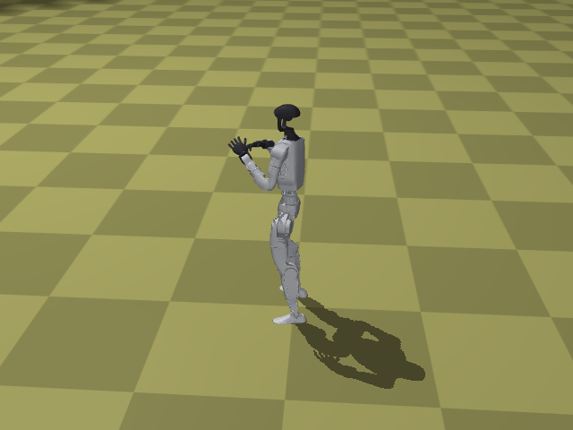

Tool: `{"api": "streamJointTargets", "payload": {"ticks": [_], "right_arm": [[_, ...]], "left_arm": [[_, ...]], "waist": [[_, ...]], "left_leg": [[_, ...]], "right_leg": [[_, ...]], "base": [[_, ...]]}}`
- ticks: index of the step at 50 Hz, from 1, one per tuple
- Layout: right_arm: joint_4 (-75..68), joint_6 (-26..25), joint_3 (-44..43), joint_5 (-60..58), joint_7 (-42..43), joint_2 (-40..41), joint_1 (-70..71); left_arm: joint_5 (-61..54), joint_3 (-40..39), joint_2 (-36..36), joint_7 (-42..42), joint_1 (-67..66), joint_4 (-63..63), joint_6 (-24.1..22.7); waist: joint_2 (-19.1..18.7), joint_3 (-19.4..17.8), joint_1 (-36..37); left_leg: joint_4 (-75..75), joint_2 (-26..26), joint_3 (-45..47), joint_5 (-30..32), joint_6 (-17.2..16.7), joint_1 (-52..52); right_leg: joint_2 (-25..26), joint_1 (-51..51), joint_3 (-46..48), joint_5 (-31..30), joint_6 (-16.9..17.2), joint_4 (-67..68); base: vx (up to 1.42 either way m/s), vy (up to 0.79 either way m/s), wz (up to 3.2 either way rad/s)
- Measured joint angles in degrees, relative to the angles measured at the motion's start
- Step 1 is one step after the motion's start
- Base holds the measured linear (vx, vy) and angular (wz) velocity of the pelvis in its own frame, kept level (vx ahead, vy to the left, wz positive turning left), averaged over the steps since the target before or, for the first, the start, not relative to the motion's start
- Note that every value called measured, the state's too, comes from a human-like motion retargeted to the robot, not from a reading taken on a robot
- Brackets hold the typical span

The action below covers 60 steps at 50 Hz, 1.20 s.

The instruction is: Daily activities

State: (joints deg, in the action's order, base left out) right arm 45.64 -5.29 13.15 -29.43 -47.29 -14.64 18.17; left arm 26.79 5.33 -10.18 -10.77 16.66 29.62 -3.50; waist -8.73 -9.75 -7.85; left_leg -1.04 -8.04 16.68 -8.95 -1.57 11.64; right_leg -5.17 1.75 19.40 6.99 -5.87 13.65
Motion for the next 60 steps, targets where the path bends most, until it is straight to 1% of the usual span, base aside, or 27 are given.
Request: {"api": "streamJointTargets", "payload": {"ticks": [11,23,29,38,41,45,48,55,60], "right_arm": [[2.62,-0.81,-2.66,0.0,-3.44,-1.22,-1.49],[4.91,-1.72,-5.3,0.29,-4.68,-1.61,-3.67],[5.91,-1.84,-5.8,0.98,-4.89,-2.29,-4.5],[5.76,-2.31,-5.52,3.21,-5.56,-4.3,-3.86],[4.86,-2.5,-5.62,4.12,-5.44,-5.0,-3.0],[2.31,-2.7,-6.44,4.74,-4.72,-6.09,-1.11],[-1.14,-2.83,-6.78,4.61,-3.53,-6.48,0.49],[-8.73,-2.86,-9.21,4.29,-0.16,-7.51,1.29],[-13.36,-2.86,-10.06,6.69,1.25,-8.61,-0.23]], "left_arm": [[0.61,1.46,1.92,-2.32,1.62,-0.42,1.19],[1.4,2.74,4.21,-1.55,2.8,-0.75,2.16],[-0.37,3.93,4.96,-0.98,3.21,-0.08,1.8],[-6.0,5.83,4.83,-2.55,3.18,0.74,1.13],[-7.21,4.46,3.77,-2.19,2.01,0.58,0.79],[-7.84,-2.93,0.19,0.1,-3.27,-2.0,0.95],[-8.88,-6.24,-1.19,1.25,-6.75,-6.22,1.34],[-10.2,-9.2,-3.18,0.74,-12.5,-18.29,3.11],[-11.29,-9.82,-4.91,0.54,-15.93,-26.36,3.55]], "waist": [[-0.28,0.0,2.37],[-0.72,-0.12,4.61],[-0.68,-0.41,5.53],[-0.76,-0.71,6.51],[-0.81,-0.65,7.07],[-0.91,-0.52,8.25],[-0.58,-0.46,8.28],[0.5,-0.88,8.44],[1.52,-1.38,8.87]], "left_leg": [[0.74,-0.08,-2.58,0.61,-0.53,-0.27],[0.87,-0.23,-5.56,1.11,-0.97,-1.37],[0.26,-0.34,-6.67,0.92,-1.07,-2.35],[-1.35,-0.6,-8.06,0.22,-1.21,-4.22],[-2.06,-0.65,-8.48,0.02,-1.2,-4.96],[-2.75,-0.65,-8.92,-0.14,-1.03,-5.78],[-2.9,-0.57,-9.1,-0.15,-0.75,-6.18],[-3.01,-0.14,-9.33,0.01,0.06,-6.86],[-3.05,0.29,-9.34,0.03,0.61,-7.4]], "right_leg": [[-0.29,0.92,2.42,0.55,-0.56,0.2],[-0.34,1.97,5.17,0.55,-1.13,-0.64],[-0.34,2.21,6.25,0.35,-1.34,-0.97],[-0.2,2.55,7.88,-0.03,-1.51,-1.68],[-0.15,2.65,8.39,-0.18,-1.47,-2.05],[-0.1,2.71,8.91,-0.38,-1.38,-2.57],[-0.12,2.57,9.03,-0.43,-1.29,-2.78],[-0.5,1.98,8.95,-0.59,-0.9,-2.8],[-0.81,1.28,8.17,-0.94,-0.44,-2.88]], "base": [[0.01,-0.01,0.23],[0.01,-0.01,0.24],[0.01,0.0,0.21],[0.01,0.0,0.2],[0.01,0.0,0.12],[0.0,0.0,0.0],[0.0,0.0,0.0],[0.0,0.0,0.0],[0.0,0.0,0.0]]}}
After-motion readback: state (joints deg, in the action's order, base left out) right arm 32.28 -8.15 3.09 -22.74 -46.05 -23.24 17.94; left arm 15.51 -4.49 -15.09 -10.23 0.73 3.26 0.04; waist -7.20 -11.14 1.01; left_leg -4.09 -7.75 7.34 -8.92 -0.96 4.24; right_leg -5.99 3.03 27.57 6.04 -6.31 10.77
